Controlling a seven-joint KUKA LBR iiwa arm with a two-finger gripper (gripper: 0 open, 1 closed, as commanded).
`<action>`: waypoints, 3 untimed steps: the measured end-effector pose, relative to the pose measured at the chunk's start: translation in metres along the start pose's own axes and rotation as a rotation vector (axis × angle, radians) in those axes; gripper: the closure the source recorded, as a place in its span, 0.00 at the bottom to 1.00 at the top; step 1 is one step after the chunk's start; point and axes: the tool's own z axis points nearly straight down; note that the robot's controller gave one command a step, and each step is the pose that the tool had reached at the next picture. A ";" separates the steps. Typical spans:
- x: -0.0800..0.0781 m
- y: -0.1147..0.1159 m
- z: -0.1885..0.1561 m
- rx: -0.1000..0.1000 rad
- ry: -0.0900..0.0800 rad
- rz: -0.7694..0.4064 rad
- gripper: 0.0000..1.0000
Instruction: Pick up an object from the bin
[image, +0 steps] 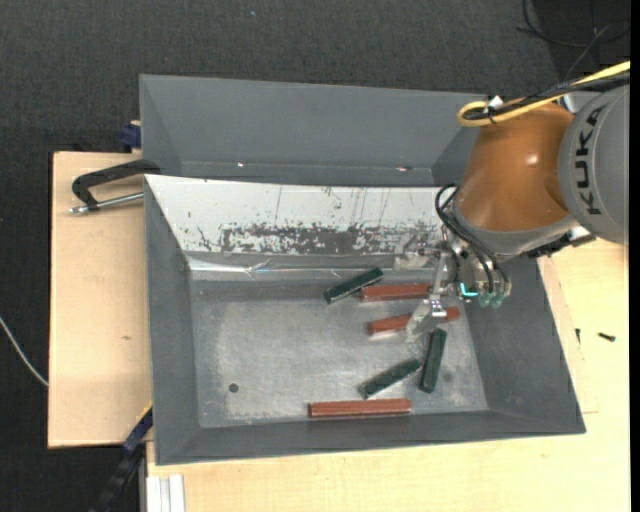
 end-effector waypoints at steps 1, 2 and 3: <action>-0.002 0.000 -0.004 0.001 -0.008 0.000 0.00; -0.025 -0.007 0.084 0.001 -0.032 -0.035 1.00; -0.020 -0.007 0.086 0.001 -0.019 -0.037 0.00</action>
Offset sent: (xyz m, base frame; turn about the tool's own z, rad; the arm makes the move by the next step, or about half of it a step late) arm 0.0154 -0.0081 -0.0952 -0.0359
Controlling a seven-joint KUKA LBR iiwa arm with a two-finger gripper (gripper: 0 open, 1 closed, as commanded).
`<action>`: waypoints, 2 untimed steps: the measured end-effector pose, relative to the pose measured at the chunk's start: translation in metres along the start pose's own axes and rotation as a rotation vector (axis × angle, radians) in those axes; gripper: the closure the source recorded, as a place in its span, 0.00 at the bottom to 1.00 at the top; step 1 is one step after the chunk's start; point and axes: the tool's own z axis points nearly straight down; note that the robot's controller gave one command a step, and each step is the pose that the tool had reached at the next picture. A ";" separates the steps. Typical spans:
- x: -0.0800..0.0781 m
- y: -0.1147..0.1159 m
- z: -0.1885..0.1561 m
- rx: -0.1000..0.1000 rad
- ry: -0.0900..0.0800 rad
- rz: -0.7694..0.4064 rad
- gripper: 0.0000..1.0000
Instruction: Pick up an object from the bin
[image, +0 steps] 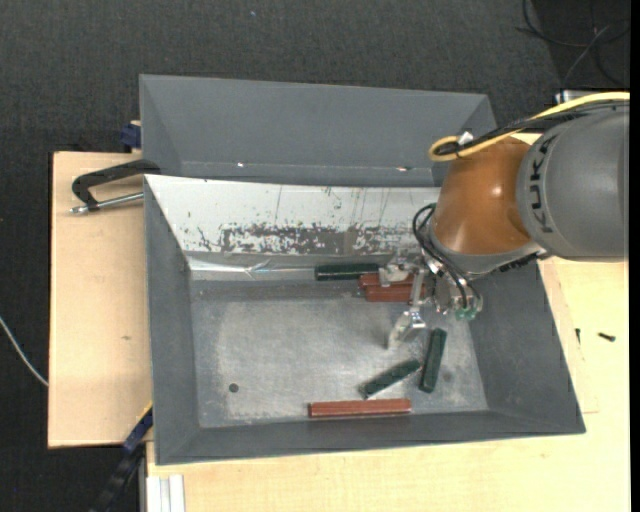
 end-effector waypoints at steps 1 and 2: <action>-0.004 0.000 -0.002 0.001 -0.014 0.001 1.00; -0.001 0.000 0.000 0.001 -0.002 0.000 0.00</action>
Offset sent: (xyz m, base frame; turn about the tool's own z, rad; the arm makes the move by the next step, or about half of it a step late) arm 0.0000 0.0000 0.0000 0.0000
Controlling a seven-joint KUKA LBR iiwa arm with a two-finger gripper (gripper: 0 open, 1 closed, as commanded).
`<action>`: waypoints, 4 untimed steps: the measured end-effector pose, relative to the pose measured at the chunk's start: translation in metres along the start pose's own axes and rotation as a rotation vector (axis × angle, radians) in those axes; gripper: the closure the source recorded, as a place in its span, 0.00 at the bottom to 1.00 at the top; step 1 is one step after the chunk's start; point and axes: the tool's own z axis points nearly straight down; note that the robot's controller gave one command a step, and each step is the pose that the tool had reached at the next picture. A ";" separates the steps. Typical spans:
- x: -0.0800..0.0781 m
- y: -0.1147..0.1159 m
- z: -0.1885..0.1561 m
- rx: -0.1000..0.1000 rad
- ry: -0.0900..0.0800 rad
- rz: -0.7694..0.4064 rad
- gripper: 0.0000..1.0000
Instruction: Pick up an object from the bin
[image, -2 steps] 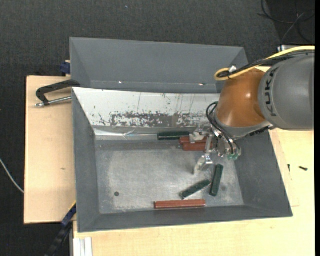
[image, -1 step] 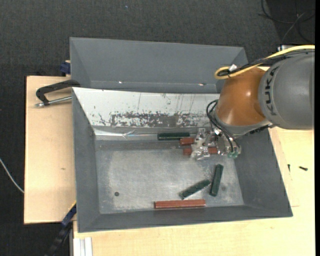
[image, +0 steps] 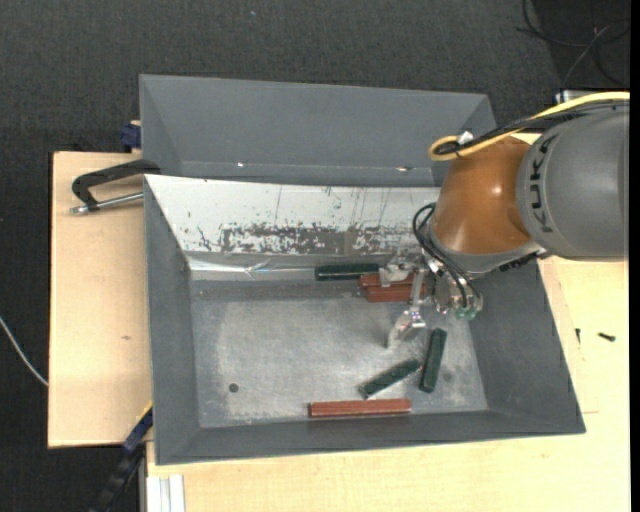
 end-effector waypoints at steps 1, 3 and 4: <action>0.000 0.000 0.001 0.000 0.000 0.001 0.00; -0.014 0.030 0.002 0.012 0.028 0.093 0.00; -0.014 0.031 0.002 0.012 0.028 0.093 0.00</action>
Offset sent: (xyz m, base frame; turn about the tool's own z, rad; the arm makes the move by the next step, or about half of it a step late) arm 0.0127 0.0397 -0.0090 0.0863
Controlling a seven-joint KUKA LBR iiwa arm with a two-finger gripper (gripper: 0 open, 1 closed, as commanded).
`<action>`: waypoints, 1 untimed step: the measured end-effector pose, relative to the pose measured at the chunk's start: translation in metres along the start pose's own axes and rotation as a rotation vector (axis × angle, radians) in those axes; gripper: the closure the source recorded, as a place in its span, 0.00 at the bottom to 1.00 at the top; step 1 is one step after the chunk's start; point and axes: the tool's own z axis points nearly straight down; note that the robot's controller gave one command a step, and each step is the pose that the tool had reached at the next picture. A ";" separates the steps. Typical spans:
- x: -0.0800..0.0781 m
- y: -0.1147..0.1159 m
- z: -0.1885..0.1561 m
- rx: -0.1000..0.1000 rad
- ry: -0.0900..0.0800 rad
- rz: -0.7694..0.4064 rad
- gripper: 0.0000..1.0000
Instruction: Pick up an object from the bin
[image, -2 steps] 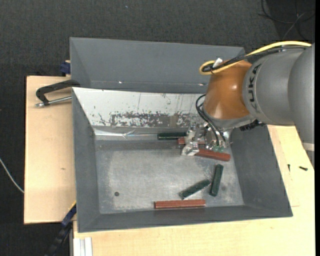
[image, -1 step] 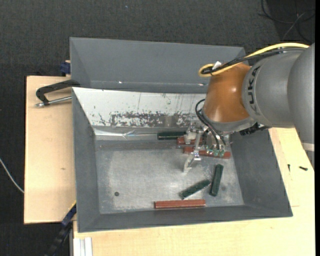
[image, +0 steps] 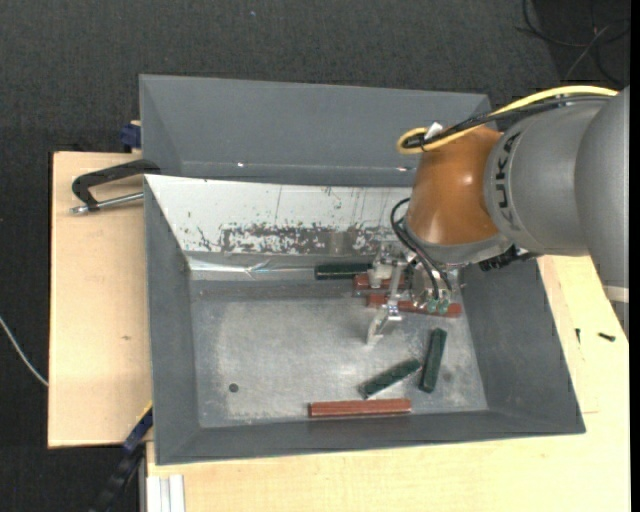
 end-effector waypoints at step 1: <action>-0.012 -0.048 -0.003 -0.026 -0.029 0.062 1.00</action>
Offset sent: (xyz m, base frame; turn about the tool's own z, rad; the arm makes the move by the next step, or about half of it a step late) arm 0.0000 0.0000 0.0000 0.0000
